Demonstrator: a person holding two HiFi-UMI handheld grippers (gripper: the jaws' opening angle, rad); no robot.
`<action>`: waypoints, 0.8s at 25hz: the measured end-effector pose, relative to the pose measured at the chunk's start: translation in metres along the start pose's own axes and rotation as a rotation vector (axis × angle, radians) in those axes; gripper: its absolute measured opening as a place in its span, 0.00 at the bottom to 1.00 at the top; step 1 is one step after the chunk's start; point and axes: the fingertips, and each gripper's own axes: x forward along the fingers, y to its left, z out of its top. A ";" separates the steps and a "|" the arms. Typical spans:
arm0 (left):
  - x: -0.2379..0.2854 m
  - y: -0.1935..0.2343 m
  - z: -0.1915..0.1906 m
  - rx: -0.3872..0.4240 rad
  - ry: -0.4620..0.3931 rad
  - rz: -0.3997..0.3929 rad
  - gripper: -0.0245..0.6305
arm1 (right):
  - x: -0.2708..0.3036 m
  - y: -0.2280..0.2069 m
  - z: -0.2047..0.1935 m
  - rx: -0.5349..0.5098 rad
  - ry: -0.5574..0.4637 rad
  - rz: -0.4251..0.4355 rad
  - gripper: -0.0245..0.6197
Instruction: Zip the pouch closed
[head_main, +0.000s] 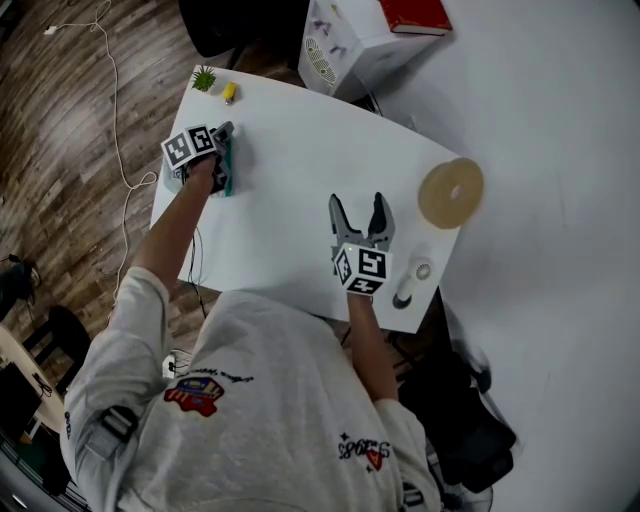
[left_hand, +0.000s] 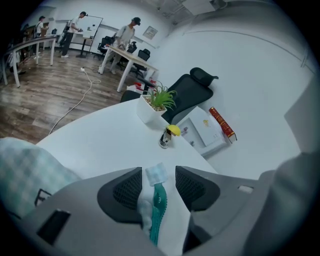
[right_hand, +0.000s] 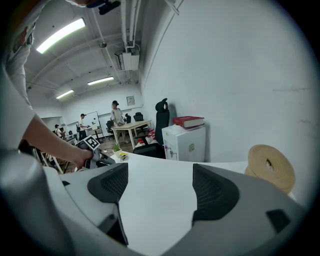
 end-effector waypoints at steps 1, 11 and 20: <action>0.000 0.002 0.001 -0.026 0.000 -0.005 0.35 | 0.000 0.000 0.000 0.002 0.000 -0.002 0.65; -0.003 0.018 0.002 -0.102 0.013 0.031 0.17 | -0.012 0.001 -0.005 0.015 -0.002 -0.021 0.64; -0.009 0.015 -0.004 -0.072 0.040 -0.041 0.08 | -0.020 0.001 -0.008 0.028 -0.005 -0.025 0.63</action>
